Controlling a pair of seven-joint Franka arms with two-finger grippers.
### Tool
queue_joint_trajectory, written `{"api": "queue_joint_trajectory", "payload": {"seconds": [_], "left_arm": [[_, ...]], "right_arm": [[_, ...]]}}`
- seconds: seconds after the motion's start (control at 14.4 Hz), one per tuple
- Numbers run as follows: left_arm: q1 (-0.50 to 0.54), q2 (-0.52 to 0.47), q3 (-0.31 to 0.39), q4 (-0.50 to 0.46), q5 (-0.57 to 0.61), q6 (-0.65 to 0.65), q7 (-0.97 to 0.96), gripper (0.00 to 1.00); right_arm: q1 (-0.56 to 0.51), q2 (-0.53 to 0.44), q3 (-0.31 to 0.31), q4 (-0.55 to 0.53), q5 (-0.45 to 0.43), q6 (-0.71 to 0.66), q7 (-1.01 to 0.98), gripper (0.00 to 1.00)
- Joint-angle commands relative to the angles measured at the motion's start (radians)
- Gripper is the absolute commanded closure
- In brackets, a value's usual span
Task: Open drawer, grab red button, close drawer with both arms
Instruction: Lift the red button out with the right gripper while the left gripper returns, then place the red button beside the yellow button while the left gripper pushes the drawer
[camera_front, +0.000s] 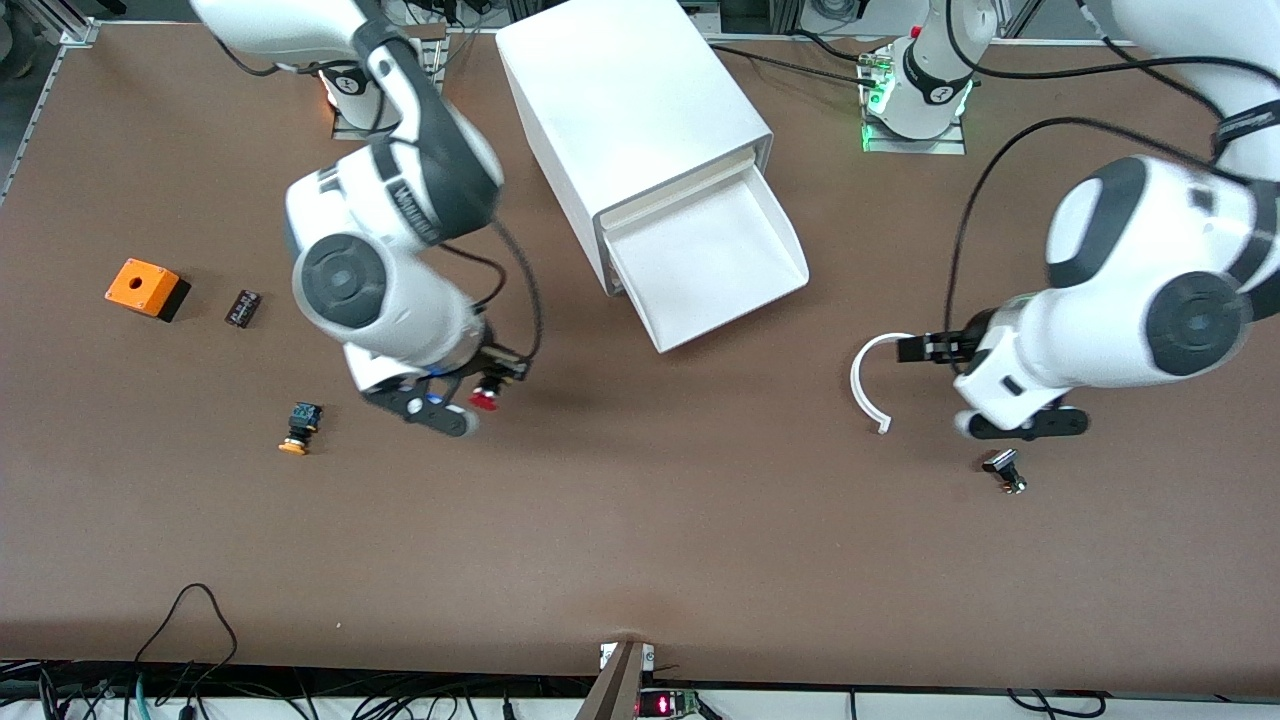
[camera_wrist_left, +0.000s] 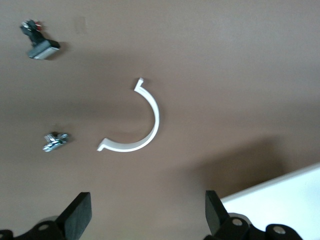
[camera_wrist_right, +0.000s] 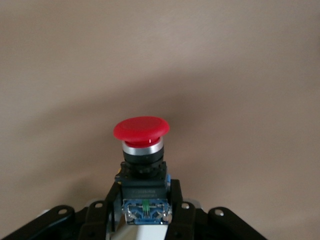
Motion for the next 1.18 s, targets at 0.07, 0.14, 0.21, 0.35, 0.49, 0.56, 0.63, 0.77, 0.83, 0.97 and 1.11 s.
{"api": "queue_joint_trajectory", "payload": {"seconds": [0.07,0.14,0.21,0.35,0.49,0.56,0.63,0.77,0.83,0.97,1.11], "left_arm": [[-0.046,-0.048,-0.015,-0.177,0.032,0.186,-0.182,0.00],[-0.077,-0.059,-0.013,-0.231,0.032,0.245,-0.237,0.01],[-0.109,-0.074,-0.013,-0.282,0.035,0.315,-0.296,0.01],[-0.169,-0.074,-0.013,-0.366,0.125,0.436,-0.414,0.01],[-0.196,-0.077,-0.026,-0.428,0.170,0.506,-0.561,0.01],[-0.200,-0.076,-0.035,-0.452,0.170,0.535,-0.587,0.01],[-0.201,-0.077,-0.042,-0.487,0.170,0.581,-0.600,0.01],[-0.201,-0.092,-0.065,-0.564,0.168,0.670,-0.664,0.01],[-0.198,-0.097,-0.085,-0.586,0.168,0.688,-0.699,0.01],[-0.198,-0.097,-0.118,-0.595,0.167,0.686,-0.715,0.01],[-0.196,-0.097,-0.156,-0.621,0.167,0.684,-0.712,0.01]], "right_arm": [[-0.035,-0.077,-0.068,-0.186,0.010,0.037,-0.310,1.00],[-0.035,-0.095,-0.091,-0.246,0.010,0.082,-0.385,1.00],[-0.036,-0.121,-0.114,-0.325,0.010,0.150,-0.455,1.00],[-0.039,-0.132,-0.160,-0.435,0.012,0.272,-0.574,1.00],[-0.052,-0.129,-0.183,-0.527,0.012,0.397,-0.639,1.00],[-0.064,-0.128,-0.183,-0.568,0.012,0.455,-0.656,1.00],[-0.079,-0.123,-0.183,-0.594,0.012,0.498,-0.668,1.00],[-0.098,-0.105,-0.183,-0.624,0.012,0.558,-0.670,1.00],[-0.107,-0.091,-0.183,-0.637,0.012,0.593,-0.670,1.00],[-0.107,-0.059,-0.183,-0.657,0.012,0.665,-0.672,1.00],[-0.108,-0.025,-0.183,-0.658,0.012,0.701,-0.672,1.00]]}}
